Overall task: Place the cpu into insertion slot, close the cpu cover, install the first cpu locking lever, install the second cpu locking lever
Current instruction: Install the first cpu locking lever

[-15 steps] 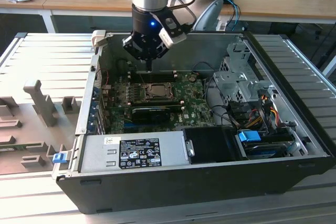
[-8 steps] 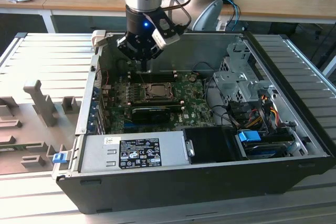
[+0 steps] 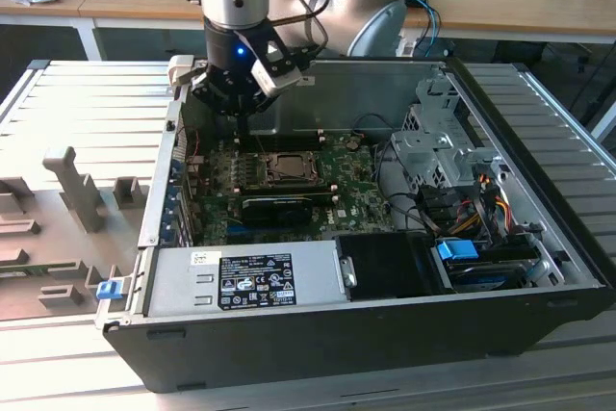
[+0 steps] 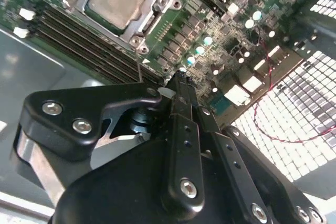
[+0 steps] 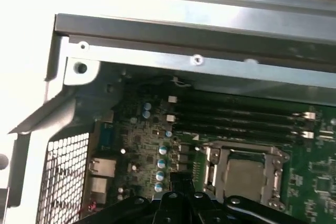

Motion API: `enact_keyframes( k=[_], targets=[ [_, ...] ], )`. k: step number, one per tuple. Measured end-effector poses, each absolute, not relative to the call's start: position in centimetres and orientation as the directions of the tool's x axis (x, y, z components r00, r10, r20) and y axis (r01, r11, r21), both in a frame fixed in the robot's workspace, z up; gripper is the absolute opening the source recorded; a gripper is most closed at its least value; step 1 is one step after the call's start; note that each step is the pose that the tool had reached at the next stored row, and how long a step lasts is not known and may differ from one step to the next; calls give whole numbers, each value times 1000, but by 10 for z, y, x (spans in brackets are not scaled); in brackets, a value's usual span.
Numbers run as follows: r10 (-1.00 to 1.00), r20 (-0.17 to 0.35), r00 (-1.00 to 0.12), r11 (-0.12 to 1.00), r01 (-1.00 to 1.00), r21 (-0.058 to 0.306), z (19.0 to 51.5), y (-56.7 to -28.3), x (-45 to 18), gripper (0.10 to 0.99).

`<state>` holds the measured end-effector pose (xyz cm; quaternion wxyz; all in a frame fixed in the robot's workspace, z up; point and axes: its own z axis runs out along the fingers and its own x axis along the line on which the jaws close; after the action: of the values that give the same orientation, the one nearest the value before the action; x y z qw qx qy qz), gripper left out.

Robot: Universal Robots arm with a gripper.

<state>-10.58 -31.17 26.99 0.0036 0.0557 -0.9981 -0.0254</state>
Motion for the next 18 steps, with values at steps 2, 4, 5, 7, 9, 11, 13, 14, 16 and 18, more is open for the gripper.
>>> enact_keyframes(
  k=[2,4,5,7,9,11,13,14,16,18],
  targets=[
    [-112,4,-994,992,-111,52,265,-305,-106,106],
    [-111,4,-994,992,-111,53,263,-300,-106,106],
    [-111,4,-994,992,-111,53,262,-296,-106,106],
    [-110,4,-994,993,-110,53,262,-291,-106,106],
    [-107,4,-994,993,-106,53,260,-290,-103,106],
    [-105,4,-994,993,-105,53,259,-290,-95,106],
    [-104,4,-995,993,-104,53,258,-290,-88,106],
    [-103,4,-995,993,-102,53,258,-290,-83,106],
    [-102,4,-995,993,-101,53,257,-290,-73,106],
    [-99,4,-995,994,-98,53,255,-290,-57,106]
  ],
)
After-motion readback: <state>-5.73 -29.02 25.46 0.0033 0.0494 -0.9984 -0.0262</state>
